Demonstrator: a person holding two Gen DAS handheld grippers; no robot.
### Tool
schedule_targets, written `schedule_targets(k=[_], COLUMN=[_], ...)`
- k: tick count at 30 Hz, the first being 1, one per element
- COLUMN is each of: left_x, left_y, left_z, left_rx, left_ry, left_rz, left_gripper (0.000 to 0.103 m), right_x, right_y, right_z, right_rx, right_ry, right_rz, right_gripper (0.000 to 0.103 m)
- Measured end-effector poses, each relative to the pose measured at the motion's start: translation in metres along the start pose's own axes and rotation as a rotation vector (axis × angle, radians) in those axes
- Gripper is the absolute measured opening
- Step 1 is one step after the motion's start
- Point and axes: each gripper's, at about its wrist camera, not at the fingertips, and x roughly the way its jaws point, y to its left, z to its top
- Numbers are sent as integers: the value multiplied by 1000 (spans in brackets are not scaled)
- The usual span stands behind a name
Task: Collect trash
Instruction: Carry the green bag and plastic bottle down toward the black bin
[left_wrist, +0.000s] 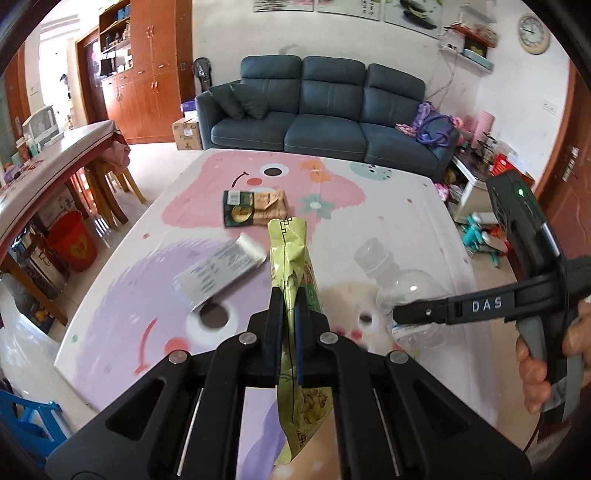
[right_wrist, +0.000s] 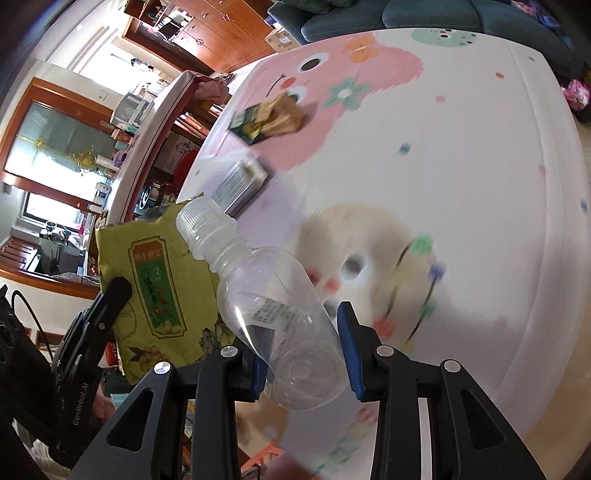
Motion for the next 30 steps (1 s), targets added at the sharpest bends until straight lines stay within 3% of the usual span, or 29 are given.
schedule_targets(k=[11,18,25,30], left_x=[-120,-175,-189,-158], left_y=[88,119,113,86], left_z=[-102,-161,-212,-236], left_rx=[74,159,187,186], left_ry=[21,59,149,240], left_rz=[-127,-195,-246,-263], left_gripper=[3,3,3,3], right_x=[-13,0,16,49], right_y=[113,156,141,107], right_z=[-170,-258,-310,-336], right_rx=[113,186,285,370], right_ry=[-164,-166,-123,-67], right_rz=[-42,-70,-123,-149], right_gripper=[34,34,34,34])
